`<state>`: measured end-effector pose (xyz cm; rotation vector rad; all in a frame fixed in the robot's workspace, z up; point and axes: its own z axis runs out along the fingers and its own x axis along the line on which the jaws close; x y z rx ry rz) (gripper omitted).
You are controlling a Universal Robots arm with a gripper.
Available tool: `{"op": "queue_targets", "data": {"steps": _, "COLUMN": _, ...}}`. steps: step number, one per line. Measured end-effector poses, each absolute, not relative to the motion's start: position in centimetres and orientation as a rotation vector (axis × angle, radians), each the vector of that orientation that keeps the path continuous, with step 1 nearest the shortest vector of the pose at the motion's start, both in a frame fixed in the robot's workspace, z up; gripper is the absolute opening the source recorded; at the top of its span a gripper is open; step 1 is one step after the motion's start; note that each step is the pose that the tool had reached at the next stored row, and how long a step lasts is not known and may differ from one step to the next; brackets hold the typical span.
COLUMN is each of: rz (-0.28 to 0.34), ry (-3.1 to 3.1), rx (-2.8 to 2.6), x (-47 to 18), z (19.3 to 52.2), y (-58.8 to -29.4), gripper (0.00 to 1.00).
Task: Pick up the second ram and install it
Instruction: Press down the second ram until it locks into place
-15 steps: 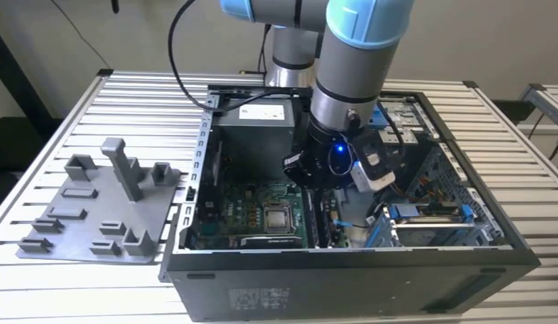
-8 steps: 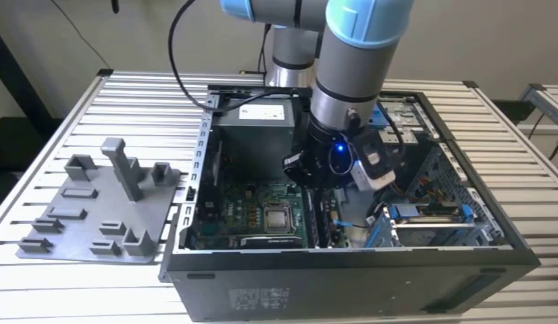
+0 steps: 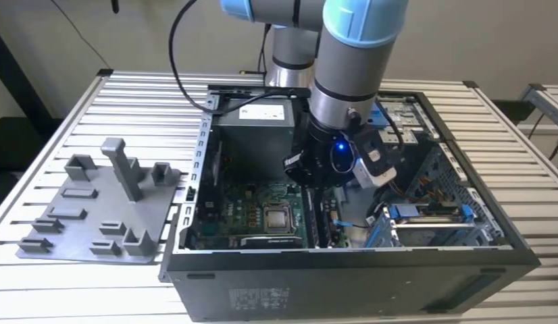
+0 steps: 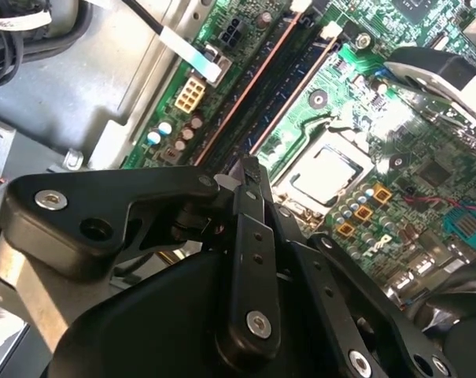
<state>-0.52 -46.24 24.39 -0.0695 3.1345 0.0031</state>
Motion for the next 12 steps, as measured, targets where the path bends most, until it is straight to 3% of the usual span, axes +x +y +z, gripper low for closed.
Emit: {"op": "queue_targets", "data": {"steps": 12, "rz": 0.005, "ry": 3.121, "rx": -0.236, "x": -0.64, "z": 24.24, "y": -46.23, "gripper": 0.11}}
